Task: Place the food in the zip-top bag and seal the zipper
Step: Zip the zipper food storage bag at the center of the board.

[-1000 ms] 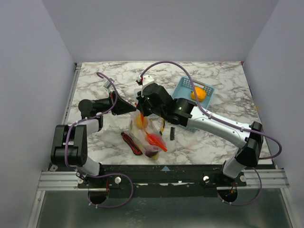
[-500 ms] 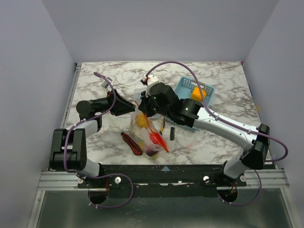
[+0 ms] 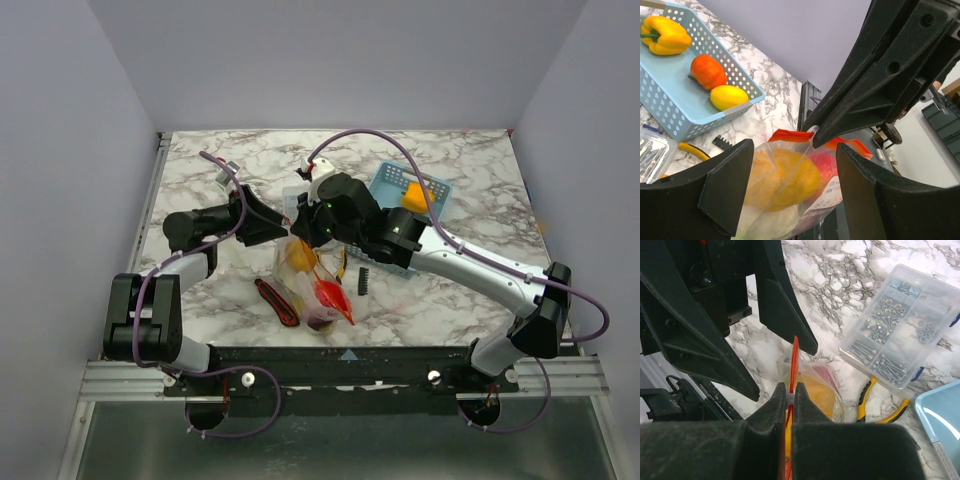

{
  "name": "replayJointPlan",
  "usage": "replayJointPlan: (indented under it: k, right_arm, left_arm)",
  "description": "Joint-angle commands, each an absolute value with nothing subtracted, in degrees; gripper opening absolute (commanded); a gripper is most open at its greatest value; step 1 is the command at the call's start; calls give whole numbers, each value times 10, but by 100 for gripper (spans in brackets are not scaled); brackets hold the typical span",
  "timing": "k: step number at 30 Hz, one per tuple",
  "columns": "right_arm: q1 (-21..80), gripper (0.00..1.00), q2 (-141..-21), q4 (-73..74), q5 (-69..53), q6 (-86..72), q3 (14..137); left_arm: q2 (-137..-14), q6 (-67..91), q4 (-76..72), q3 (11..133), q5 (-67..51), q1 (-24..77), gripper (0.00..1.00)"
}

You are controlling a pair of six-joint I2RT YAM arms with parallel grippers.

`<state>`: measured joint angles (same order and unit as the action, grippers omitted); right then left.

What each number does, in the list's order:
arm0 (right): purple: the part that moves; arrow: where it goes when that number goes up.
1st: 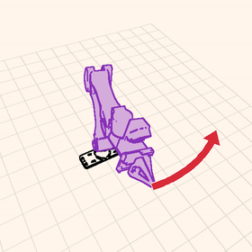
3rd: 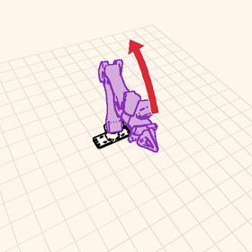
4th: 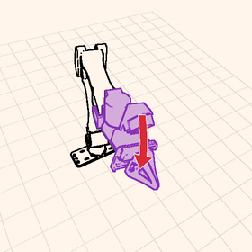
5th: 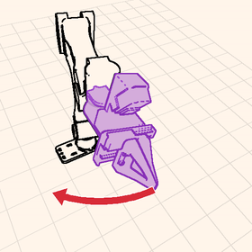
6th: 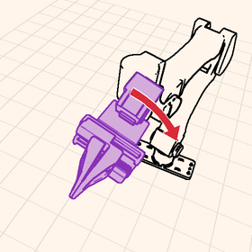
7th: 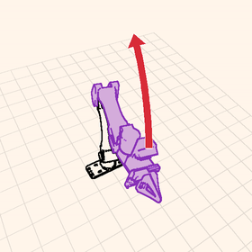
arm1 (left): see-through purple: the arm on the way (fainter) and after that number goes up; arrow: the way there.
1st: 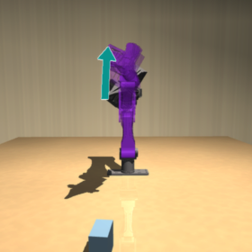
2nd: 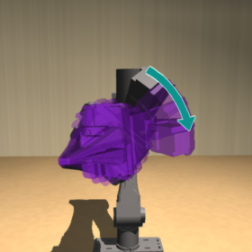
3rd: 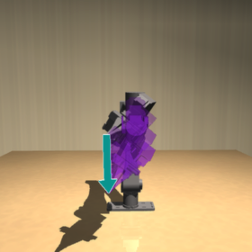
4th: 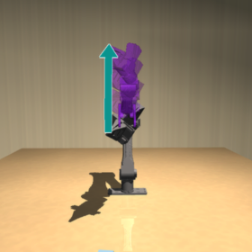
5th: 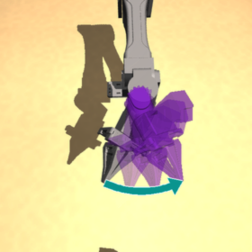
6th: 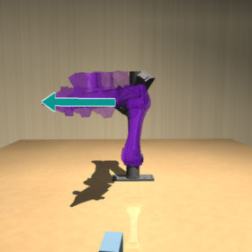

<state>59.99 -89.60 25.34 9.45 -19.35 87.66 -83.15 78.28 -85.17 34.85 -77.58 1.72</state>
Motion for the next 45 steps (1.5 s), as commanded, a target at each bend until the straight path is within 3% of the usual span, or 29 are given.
replayJointPlan:
  k: [1,3,6,8,12,20,33,45]
  right_arm:
    - [598,0,-875,236,71,-184,871]
    - [598,0,-876,235,71,-184,870]
    - [599,0,-877,234,78,-184,871]
    - [599,0,-878,234,79,-184,871]
    - [599,0,-875,233,86,-184,866]
    - [599,0,-870,236,89,-190,852]
    - [599,0,-819,328,60,-242,822]
    - [600,0,-690,418,42,-242,726]
  left_arm:
    - [-820,769,-896,352,-737,15,69]
    - [-820,770,-900,350,-736,15,65]
    - [-836,786,-912,358,-750,16,43]
    - [-845,789,-912,362,-757,16,35]
    - [-850,789,-912,363,-761,16,32]
    - [-832,779,-912,358,-759,15,0]
    - [-842,773,-883,348,-711,-43,0]
    - [-847,769,-872,354,-711,-51,0]
